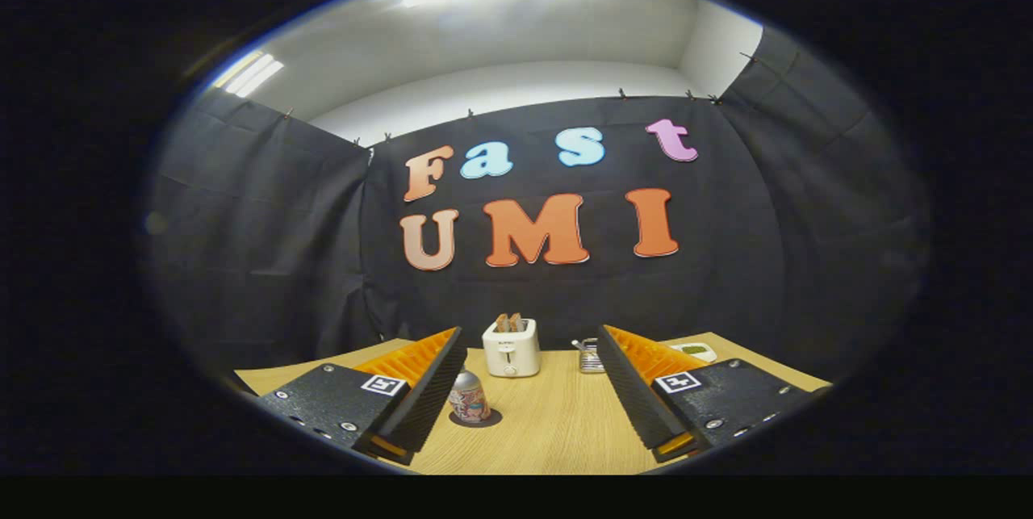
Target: Take the bottle from table, then pour the juice into the cup, finally place the bottle on the coaster
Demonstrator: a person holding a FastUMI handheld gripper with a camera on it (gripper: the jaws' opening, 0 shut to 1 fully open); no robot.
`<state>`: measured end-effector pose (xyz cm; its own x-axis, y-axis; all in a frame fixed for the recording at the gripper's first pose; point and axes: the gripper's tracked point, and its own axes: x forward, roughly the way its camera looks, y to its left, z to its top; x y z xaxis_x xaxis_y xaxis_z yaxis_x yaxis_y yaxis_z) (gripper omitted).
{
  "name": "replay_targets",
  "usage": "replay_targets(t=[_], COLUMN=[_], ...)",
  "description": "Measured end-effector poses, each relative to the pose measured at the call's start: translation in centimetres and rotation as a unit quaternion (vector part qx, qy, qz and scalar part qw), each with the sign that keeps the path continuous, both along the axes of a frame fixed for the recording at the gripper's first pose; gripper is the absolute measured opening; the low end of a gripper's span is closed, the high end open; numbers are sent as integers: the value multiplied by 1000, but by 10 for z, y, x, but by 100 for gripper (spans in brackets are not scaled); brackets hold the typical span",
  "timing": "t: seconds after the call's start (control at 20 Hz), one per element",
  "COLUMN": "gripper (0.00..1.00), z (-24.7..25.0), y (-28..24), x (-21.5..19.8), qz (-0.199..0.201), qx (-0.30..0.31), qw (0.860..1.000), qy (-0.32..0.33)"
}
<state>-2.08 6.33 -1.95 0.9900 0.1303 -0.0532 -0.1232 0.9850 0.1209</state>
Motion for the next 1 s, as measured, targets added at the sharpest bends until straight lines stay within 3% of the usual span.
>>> replay_targets(t=[0.2, 1.0], gripper=[97, 96], z=[4, 43], y=[-4, 17], x=[-4, -31], qz=[-15, -1], qx=[-6, -26], qw=[1000, 999], qy=[13, -40])
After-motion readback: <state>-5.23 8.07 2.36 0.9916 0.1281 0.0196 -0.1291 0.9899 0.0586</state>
